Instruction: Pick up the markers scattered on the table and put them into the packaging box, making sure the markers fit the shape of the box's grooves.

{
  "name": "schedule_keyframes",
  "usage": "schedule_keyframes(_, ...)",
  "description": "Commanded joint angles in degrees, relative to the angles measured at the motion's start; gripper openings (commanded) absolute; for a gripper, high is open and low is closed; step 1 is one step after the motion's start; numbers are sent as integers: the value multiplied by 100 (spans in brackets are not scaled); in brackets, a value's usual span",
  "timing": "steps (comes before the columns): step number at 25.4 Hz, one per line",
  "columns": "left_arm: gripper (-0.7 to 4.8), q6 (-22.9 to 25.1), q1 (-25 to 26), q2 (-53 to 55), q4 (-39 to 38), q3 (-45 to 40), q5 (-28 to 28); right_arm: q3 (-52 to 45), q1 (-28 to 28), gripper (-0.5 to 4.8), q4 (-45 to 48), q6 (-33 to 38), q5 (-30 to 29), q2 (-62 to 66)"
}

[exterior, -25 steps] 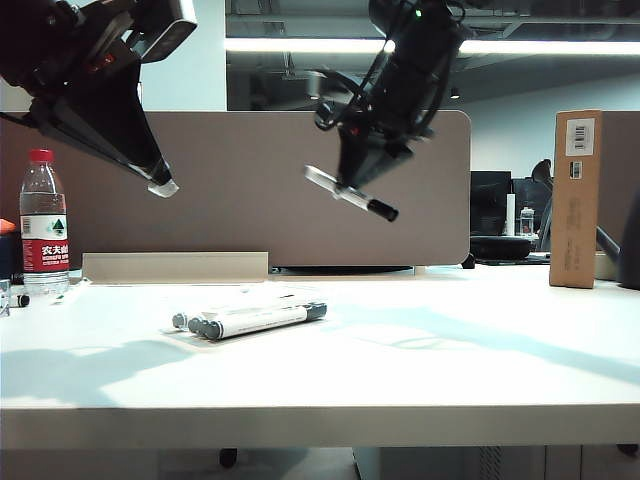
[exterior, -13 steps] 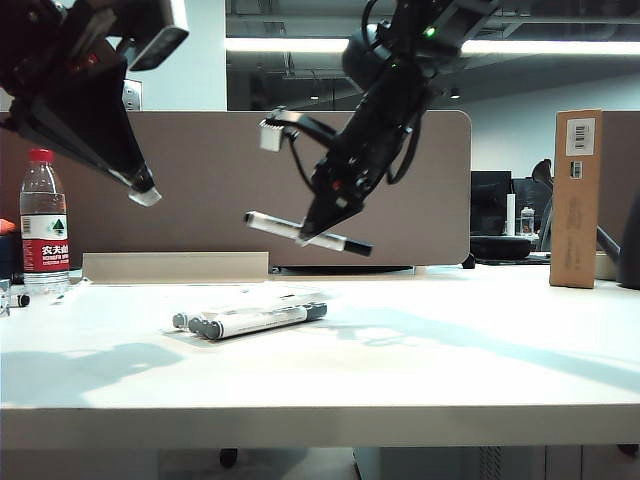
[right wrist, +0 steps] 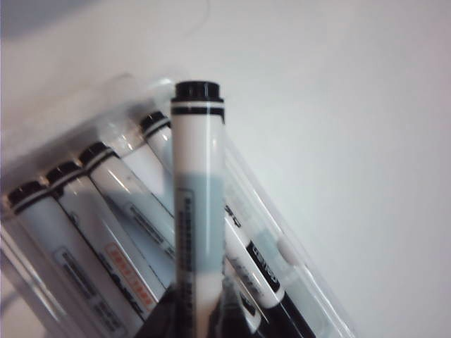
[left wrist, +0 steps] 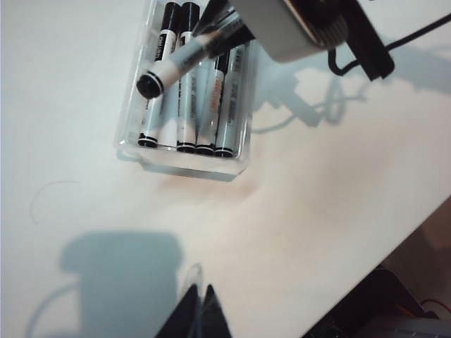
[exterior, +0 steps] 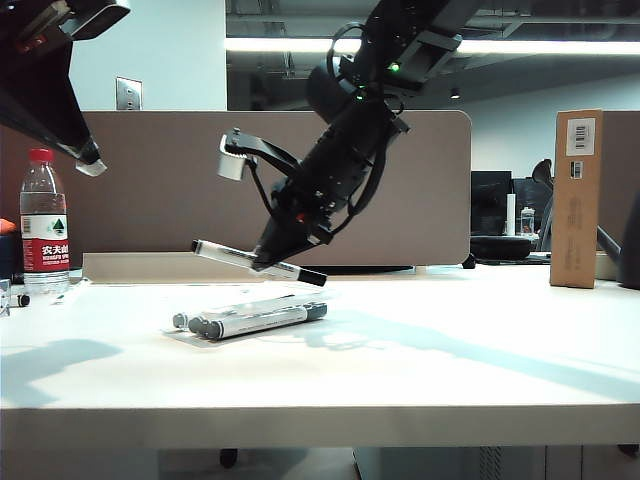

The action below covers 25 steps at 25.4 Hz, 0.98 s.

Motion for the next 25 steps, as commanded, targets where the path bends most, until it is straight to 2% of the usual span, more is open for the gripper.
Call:
schedule_keyframes(1, -6, 2, 4, -17, 61, 13, 33, 26, 42, -5, -55, -17, -66, -24)
schedule_keyframes(5, -6, 2, 4, -20, 57, 13, 20, 26, 50, -5, -52, -15, -85, -24)
schedule_keyframes(8, -6, 2, 4, -20, 57, 13, 20, 24, 63, -5, -50, -13, -435, 48)
schedule_keyframes(24, -6, 9, 7, -22, -13, 13, 13, 26, 79, -4, 168, -7, -337, 177)
schedule_keyframes(25, -6, 7, 7, -22, -15, 13, 13, 26, 70, 1, 170, 44, -144, 177)
